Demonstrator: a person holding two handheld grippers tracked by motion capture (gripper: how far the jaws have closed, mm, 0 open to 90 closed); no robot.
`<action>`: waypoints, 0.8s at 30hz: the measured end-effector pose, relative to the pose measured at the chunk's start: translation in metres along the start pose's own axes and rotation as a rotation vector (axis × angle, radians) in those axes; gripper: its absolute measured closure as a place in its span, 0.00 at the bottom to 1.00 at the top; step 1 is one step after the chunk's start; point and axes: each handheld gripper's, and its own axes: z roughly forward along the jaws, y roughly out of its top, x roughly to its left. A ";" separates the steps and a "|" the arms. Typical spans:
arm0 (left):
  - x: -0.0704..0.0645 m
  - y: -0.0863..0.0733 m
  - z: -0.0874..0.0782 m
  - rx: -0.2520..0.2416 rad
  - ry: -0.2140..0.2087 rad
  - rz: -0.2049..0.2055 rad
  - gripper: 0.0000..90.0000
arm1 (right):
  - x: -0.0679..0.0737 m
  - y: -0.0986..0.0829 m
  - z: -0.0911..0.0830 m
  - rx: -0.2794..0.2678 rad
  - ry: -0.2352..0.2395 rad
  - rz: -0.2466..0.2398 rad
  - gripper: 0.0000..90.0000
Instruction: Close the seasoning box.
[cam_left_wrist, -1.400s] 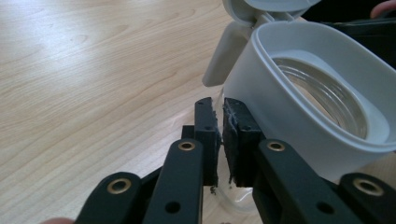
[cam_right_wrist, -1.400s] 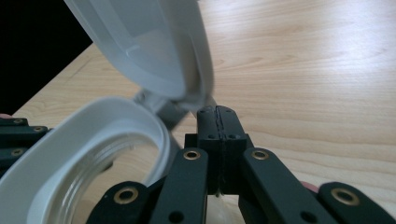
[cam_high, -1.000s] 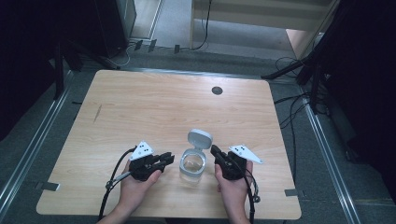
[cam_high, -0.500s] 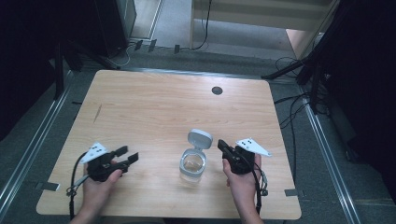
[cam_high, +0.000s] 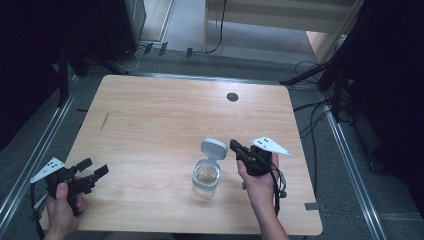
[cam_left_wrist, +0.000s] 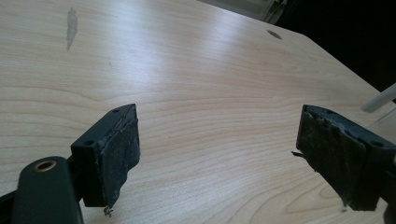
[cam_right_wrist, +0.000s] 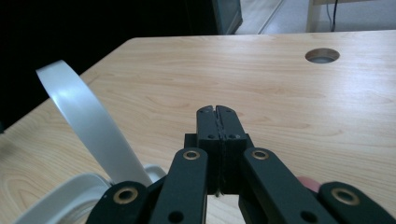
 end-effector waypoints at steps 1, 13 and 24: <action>-0.001 0.000 0.001 0.006 0.000 0.005 0.15 | 0.001 0.002 0.000 -0.001 0.004 0.003 1.00; 0.003 0.000 0.004 0.003 -0.010 -0.042 0.15 | 0.019 0.008 -0.005 -0.002 0.092 -0.028 1.00; 0.001 -0.001 0.005 0.011 -0.003 -0.022 0.15 | 0.029 -0.004 -0.024 -0.035 0.080 -0.077 0.72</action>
